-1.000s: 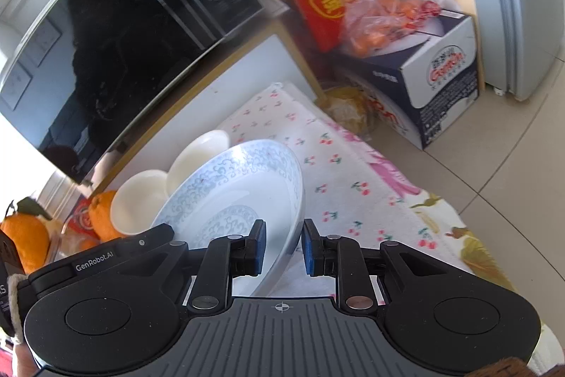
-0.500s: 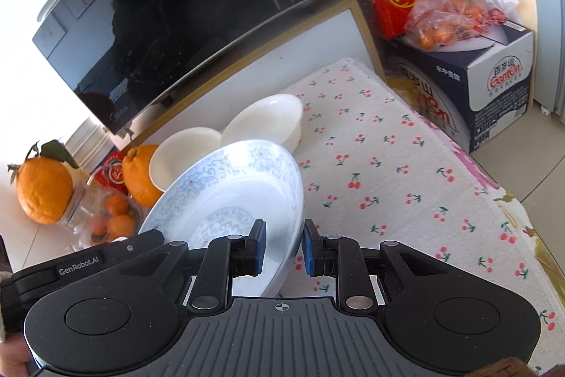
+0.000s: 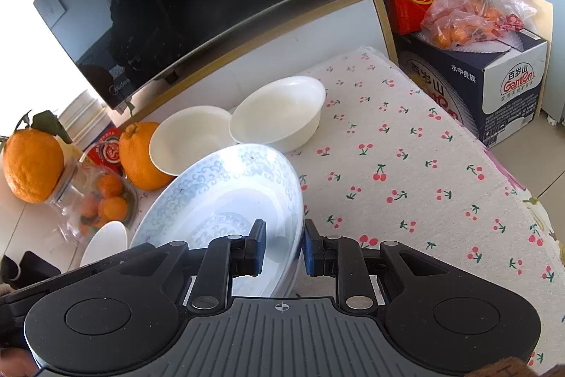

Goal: Organize plates and bowls

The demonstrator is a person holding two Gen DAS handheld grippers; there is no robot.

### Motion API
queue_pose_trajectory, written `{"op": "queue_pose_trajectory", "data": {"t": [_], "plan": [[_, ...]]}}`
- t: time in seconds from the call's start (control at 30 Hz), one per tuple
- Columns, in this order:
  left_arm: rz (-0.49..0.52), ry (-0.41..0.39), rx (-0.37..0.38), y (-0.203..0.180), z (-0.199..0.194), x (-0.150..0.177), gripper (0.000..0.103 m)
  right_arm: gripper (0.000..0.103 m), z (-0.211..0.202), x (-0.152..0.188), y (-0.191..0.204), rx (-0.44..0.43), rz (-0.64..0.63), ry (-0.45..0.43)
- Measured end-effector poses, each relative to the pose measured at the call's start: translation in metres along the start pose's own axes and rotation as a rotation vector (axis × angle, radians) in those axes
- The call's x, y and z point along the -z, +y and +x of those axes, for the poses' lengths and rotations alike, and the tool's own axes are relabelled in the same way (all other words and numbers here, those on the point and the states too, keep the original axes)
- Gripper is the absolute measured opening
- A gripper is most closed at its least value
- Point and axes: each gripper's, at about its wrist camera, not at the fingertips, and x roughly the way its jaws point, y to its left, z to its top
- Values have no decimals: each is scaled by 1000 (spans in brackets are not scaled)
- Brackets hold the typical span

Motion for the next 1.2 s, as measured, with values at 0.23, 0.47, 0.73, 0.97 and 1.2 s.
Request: {"op": "queue_pose_trajectory", "data": {"t": [0.23,0.47,0.73,0.97,1.2], "plan": [[17,3,-11,0,0,3,9,21,7,1,4,24,-4,8],[48,4,-31,-5,2,4,9,21,8,0,4,42,-1,2],[81,17,-48,-10,5,7,9,21,8,-1,1,52,0,12],[104,20,-62,-14,8,7,9,21,8,-1,0,68,-5,13],[132,8,-80,-18,9,7,8,21,8,-1,2,72,-18,8]]}}
